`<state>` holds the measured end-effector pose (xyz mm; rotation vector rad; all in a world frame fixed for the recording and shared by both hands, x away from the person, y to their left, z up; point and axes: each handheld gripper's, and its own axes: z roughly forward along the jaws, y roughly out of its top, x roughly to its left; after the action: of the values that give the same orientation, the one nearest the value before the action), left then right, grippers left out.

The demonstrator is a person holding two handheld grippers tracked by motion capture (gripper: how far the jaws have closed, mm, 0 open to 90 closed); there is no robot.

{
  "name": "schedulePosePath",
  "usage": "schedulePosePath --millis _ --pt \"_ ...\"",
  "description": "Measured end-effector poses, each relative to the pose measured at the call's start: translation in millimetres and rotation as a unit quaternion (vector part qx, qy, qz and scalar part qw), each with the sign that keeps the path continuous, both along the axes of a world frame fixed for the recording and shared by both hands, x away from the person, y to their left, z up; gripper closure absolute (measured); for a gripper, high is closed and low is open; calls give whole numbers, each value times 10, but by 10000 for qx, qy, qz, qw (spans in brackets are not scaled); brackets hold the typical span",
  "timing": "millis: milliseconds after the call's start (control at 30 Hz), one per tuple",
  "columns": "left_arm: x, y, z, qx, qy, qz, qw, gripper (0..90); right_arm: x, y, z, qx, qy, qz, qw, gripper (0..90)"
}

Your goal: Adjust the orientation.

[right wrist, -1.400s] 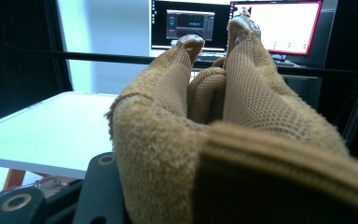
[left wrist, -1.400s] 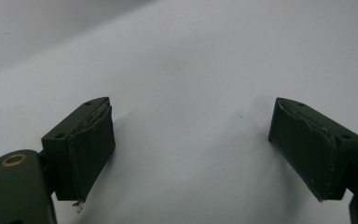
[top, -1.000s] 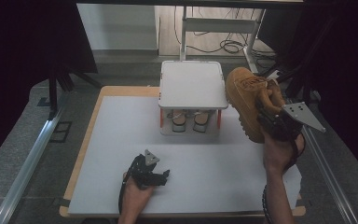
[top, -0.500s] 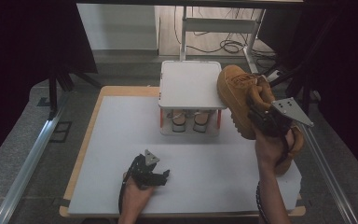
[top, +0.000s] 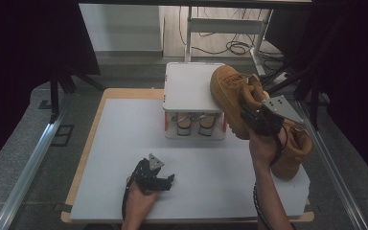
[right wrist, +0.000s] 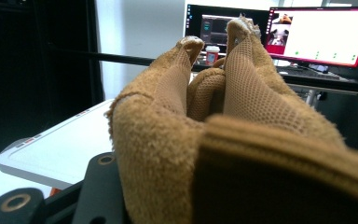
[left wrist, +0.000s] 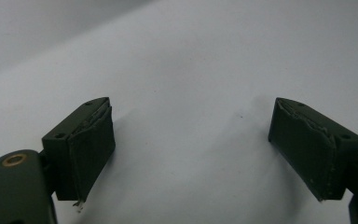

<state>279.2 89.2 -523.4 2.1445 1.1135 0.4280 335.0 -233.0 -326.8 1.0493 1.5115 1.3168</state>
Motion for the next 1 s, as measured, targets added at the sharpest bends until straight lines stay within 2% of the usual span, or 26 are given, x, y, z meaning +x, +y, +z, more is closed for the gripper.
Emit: schedulePosePath --millis 633,1000 --pt "-3 -2 -1 9 -27 -4 10000 146 176 394 -23 -63 1 292 9996 499" --pt "-5 -3 0 15 -35 -10 10000 148 299 653 12 -78 -7 443 9990 499"
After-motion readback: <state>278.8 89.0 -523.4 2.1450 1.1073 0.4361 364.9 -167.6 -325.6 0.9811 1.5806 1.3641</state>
